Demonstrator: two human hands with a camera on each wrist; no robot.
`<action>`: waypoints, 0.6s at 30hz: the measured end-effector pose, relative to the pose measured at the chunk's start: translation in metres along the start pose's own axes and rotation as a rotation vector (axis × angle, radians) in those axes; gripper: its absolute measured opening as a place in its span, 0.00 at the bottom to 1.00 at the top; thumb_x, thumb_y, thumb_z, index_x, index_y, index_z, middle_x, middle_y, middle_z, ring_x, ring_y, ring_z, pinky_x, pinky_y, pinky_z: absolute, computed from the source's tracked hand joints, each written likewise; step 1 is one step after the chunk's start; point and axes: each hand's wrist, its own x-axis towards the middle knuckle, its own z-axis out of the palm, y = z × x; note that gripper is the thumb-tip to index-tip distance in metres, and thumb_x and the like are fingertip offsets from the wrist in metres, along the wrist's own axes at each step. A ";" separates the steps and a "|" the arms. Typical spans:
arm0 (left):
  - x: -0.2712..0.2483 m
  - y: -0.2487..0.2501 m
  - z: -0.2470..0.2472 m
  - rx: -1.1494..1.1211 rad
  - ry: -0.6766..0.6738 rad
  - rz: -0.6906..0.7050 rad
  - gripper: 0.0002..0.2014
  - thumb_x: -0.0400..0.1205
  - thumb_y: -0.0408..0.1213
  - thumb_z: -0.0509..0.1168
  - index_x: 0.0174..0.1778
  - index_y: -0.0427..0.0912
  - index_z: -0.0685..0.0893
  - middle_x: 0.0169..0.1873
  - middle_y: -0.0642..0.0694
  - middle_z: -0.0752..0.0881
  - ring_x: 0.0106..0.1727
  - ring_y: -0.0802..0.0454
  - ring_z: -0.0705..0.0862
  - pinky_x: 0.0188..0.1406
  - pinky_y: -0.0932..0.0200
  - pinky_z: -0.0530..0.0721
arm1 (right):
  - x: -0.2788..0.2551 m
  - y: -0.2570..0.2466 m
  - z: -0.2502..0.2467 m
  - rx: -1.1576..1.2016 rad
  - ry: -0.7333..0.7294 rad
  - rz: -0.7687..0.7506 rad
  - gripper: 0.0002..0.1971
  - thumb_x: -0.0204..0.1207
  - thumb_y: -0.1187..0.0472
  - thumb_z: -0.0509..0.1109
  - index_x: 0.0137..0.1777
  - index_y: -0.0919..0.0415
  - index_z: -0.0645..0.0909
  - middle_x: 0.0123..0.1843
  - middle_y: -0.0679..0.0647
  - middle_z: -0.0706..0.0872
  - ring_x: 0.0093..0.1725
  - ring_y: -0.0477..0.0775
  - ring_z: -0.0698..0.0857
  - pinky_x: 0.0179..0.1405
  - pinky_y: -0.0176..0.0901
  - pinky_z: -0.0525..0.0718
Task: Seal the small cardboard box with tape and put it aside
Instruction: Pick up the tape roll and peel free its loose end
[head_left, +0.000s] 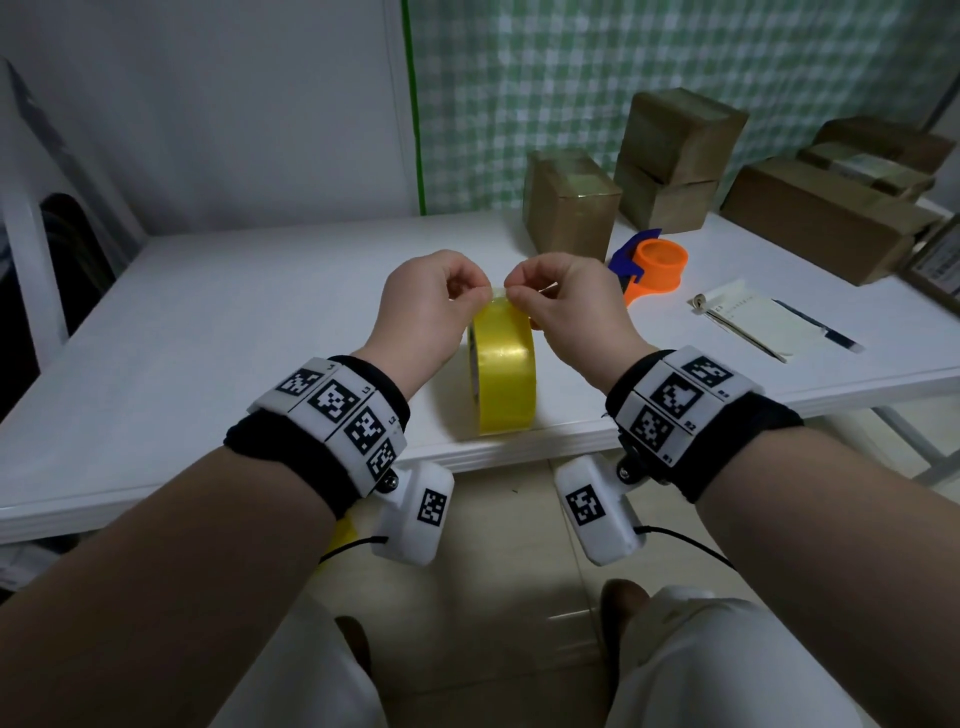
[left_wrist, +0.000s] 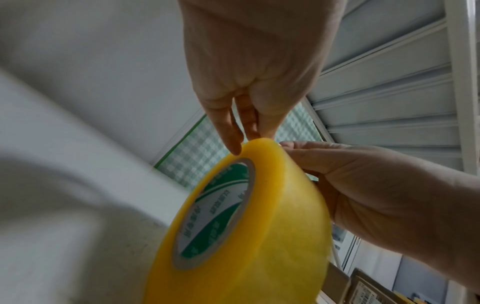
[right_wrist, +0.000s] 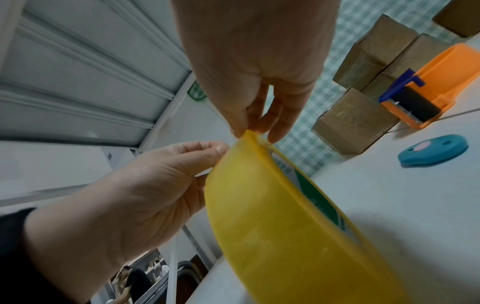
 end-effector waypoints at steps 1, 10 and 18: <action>0.000 0.000 0.001 0.006 0.001 0.001 0.05 0.78 0.33 0.69 0.37 0.46 0.83 0.37 0.52 0.81 0.44 0.48 0.86 0.52 0.44 0.88 | 0.000 0.000 0.000 -0.005 -0.001 0.000 0.04 0.76 0.65 0.70 0.44 0.58 0.87 0.40 0.49 0.86 0.41 0.53 0.85 0.52 0.55 0.88; 0.000 -0.002 0.002 -0.070 -0.035 -0.063 0.03 0.80 0.34 0.67 0.40 0.43 0.82 0.33 0.52 0.82 0.45 0.40 0.87 0.50 0.39 0.88 | 0.000 -0.003 0.002 -0.105 -0.037 -0.060 0.05 0.75 0.60 0.72 0.47 0.58 0.89 0.41 0.50 0.85 0.38 0.47 0.78 0.43 0.37 0.75; 0.000 -0.001 0.003 0.005 -0.028 -0.032 0.07 0.81 0.39 0.67 0.39 0.43 0.79 0.41 0.47 0.82 0.46 0.39 0.88 0.45 0.42 0.90 | 0.004 0.003 0.003 -0.125 -0.034 0.020 0.08 0.76 0.54 0.71 0.37 0.54 0.81 0.47 0.54 0.79 0.48 0.57 0.84 0.54 0.60 0.86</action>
